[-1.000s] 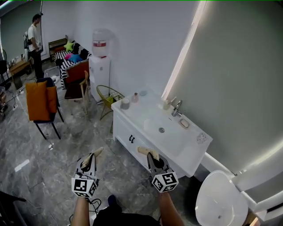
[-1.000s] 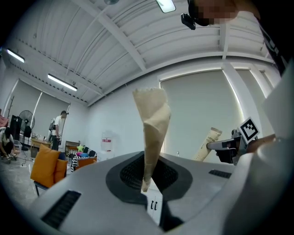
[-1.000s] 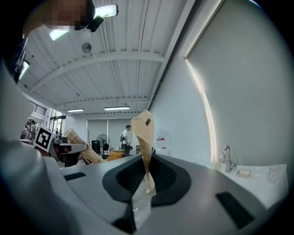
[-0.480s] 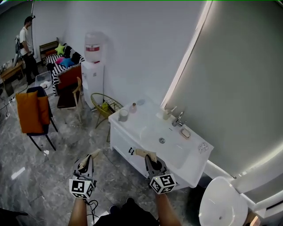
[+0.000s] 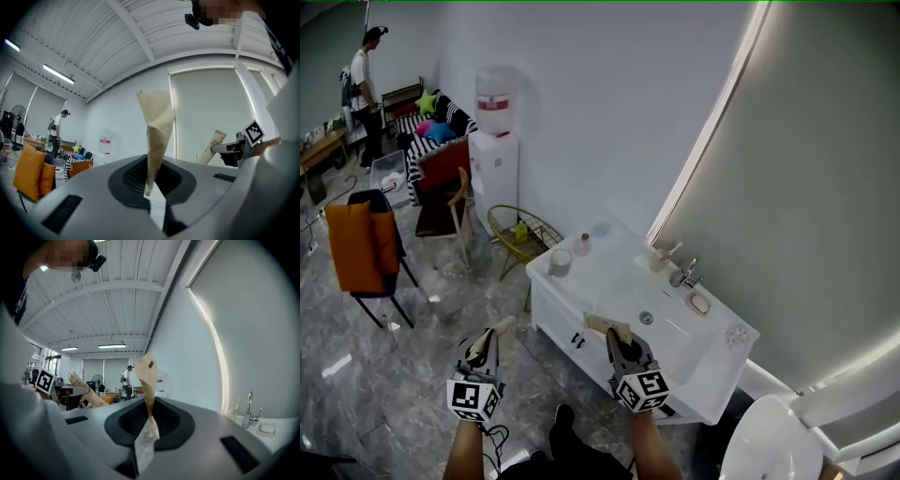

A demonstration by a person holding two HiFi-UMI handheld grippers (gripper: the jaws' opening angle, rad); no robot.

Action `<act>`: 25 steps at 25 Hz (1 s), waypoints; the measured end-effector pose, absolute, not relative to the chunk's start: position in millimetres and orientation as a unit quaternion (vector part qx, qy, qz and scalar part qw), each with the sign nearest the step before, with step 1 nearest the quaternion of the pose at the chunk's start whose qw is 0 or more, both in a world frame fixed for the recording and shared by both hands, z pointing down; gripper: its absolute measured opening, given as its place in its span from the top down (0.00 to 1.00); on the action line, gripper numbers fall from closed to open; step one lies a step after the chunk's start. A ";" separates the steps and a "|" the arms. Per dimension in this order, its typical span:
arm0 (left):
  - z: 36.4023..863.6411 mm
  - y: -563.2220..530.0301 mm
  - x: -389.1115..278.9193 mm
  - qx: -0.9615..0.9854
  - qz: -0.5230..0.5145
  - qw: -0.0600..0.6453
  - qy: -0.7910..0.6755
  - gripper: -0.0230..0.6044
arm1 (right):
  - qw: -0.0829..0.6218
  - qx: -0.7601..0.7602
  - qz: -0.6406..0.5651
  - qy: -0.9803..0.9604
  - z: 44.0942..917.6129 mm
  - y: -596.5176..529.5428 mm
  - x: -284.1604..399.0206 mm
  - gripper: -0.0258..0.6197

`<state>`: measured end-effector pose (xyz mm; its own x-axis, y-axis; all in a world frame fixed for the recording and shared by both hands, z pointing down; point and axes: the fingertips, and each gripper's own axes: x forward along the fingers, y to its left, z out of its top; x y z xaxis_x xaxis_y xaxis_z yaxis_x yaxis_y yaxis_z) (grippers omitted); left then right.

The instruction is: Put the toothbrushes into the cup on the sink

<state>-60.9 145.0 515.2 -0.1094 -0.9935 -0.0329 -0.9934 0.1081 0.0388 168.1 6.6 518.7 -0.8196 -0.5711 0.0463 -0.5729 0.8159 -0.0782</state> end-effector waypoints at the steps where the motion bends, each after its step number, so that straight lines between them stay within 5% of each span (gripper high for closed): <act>1: 514.7 135.0 -63.1 0.666 -0.025 0.000 -0.745 0.91 | 0.010 0.298 0.044 -0.953 518.7 -3.7 164.6 0.89; 25: 505.5 14.2 -68.8 0.658 -0.021 0.010 -0.753 0.91 | 0.020 0.274 0.071 -0.959 529.5 -126.4 144.9 0.88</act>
